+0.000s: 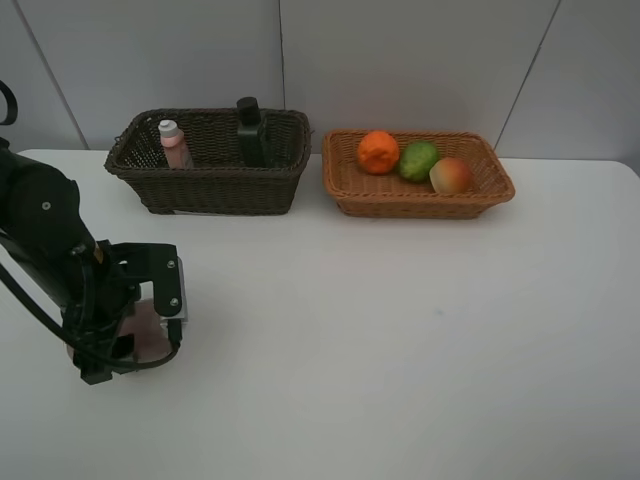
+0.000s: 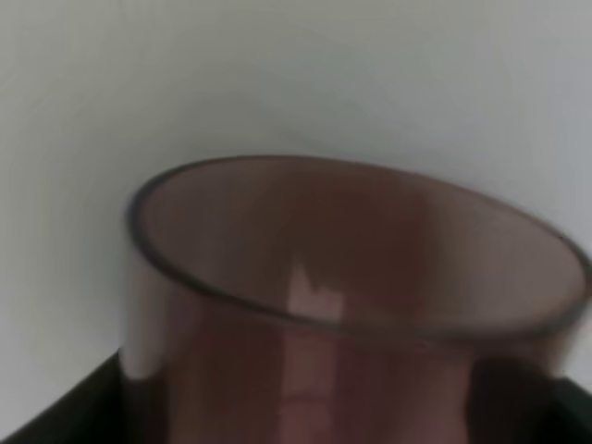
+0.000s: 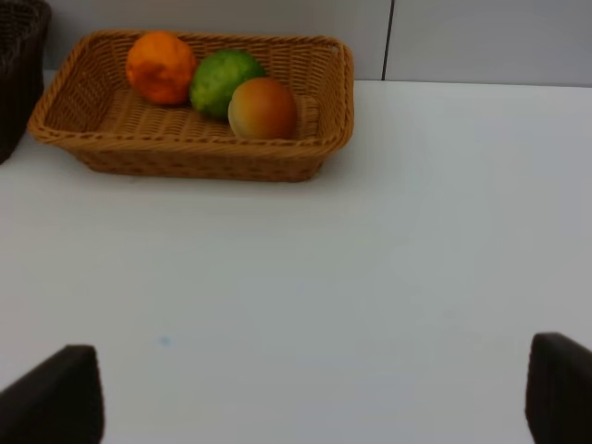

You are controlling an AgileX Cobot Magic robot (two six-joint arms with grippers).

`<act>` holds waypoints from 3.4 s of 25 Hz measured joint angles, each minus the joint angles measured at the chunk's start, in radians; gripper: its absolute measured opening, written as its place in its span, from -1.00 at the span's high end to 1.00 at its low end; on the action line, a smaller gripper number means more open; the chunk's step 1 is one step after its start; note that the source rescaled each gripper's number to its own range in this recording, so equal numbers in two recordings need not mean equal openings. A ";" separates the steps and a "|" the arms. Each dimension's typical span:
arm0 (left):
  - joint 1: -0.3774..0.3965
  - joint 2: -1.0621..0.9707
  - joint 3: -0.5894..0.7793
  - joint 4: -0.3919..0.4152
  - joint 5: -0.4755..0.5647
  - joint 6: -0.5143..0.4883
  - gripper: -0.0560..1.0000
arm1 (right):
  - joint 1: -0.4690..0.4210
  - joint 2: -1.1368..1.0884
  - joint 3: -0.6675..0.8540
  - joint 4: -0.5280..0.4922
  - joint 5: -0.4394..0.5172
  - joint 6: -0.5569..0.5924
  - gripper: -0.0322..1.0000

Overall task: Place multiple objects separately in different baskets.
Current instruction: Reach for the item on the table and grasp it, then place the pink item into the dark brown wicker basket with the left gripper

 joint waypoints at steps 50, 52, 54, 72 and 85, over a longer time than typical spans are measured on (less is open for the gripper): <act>0.000 -0.054 -0.556 -0.089 0.413 -0.948 -0.50 | 0.000 0.000 0.000 0.000 0.000 0.000 -0.99; 0.000 -0.052 -0.582 -0.079 0.411 -0.988 -0.50 | 0.000 0.000 0.000 0.000 0.000 0.000 -0.99; 0.000 -0.043 -0.619 -0.079 0.403 -1.004 -0.50 | 0.000 0.000 0.000 0.000 0.000 0.000 -0.99; 0.001 0.209 -0.973 0.271 0.216 -1.200 -0.50 | 0.000 0.000 0.000 0.000 0.000 0.000 -0.99; 0.055 0.328 -0.976 0.315 0.063 -1.223 -0.50 | 0.000 0.000 0.000 0.000 0.000 0.000 -0.99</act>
